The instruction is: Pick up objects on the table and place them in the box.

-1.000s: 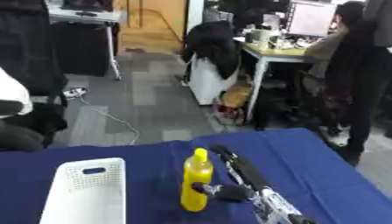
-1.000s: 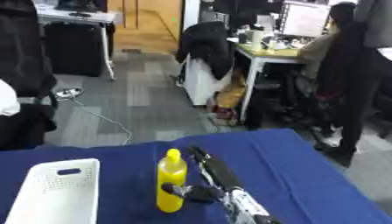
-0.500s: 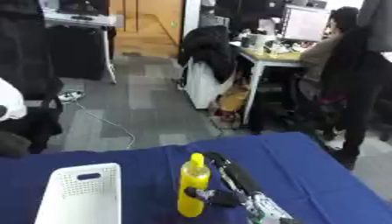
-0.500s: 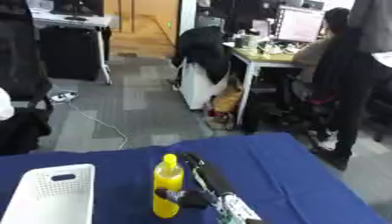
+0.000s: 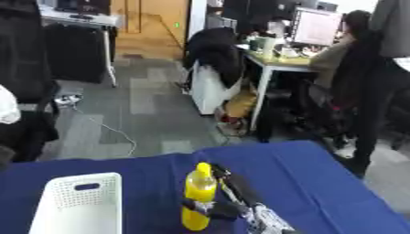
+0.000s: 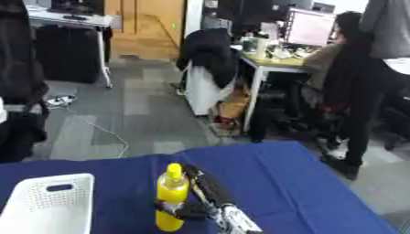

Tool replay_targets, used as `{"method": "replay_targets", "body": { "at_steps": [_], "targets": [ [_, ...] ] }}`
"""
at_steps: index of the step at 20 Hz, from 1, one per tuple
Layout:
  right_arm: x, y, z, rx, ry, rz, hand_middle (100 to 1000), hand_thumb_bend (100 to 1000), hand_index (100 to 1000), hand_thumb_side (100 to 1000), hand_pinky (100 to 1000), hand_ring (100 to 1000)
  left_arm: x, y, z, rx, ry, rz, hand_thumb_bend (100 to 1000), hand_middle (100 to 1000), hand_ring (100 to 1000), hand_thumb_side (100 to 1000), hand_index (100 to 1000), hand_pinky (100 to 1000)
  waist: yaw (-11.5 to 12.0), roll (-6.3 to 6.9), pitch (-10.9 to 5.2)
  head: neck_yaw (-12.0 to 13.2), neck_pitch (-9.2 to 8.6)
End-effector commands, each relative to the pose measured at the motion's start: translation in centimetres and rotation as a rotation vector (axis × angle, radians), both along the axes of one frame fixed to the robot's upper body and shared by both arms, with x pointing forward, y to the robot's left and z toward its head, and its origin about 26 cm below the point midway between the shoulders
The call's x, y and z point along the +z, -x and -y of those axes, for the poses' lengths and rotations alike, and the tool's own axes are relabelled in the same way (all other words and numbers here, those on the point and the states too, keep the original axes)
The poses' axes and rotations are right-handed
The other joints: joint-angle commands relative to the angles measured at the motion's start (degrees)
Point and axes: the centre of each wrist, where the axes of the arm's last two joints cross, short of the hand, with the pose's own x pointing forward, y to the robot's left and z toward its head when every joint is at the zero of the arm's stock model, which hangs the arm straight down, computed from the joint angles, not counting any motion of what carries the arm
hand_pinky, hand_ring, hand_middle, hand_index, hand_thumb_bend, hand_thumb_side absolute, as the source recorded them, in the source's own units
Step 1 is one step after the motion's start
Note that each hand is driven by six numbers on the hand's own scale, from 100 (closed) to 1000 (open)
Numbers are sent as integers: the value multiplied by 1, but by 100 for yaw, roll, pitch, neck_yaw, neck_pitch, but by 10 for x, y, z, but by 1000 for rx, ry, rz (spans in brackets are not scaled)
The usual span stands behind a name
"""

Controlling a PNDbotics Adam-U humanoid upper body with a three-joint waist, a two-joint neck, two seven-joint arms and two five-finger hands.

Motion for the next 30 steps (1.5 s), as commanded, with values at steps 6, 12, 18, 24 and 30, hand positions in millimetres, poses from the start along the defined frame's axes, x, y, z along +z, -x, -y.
{"method": "replay_targets", "body": {
  "at_steps": [6, 12, 18, 24, 30],
  "targets": [
    [20, -6, 6, -12, -5, 29, 930, 770, 1000, 953, 770, 828, 12, 2, 4, -23, 5, 34, 281, 815, 577, 997, 810, 674, 101, -2, -18, -134, -113],
    [22, -7, 8, -19, -8, 23, 918, 752, 1000, 942, 758, 821, 14, 2, 7, -35, 5, 36, 282, 816, 577, 997, 810, 674, 176, -28, 21, -227, -170],
    [18, -7, 10, -51, -49, 47, 513, 698, 728, 711, 101, 406, 16, 2, 8, -41, 6, 40, 283, 815, 577, 996, 811, 674, 195, -38, 41, -269, -201],
    [17, -8, 14, -93, -110, 106, 156, 338, 379, 530, 100, 100, 18, 3, 10, -54, 7, 48, 283, 815, 577, 996, 811, 674, 236, -31, 92, -420, -287],
    [15, -7, 11, -68, -203, 245, 100, 100, 319, 678, 100, 100, 20, 3, 11, -60, 3, 52, 282, 814, 577, 996, 811, 675, 252, -39, 112, -483, -316]
  ]
}}
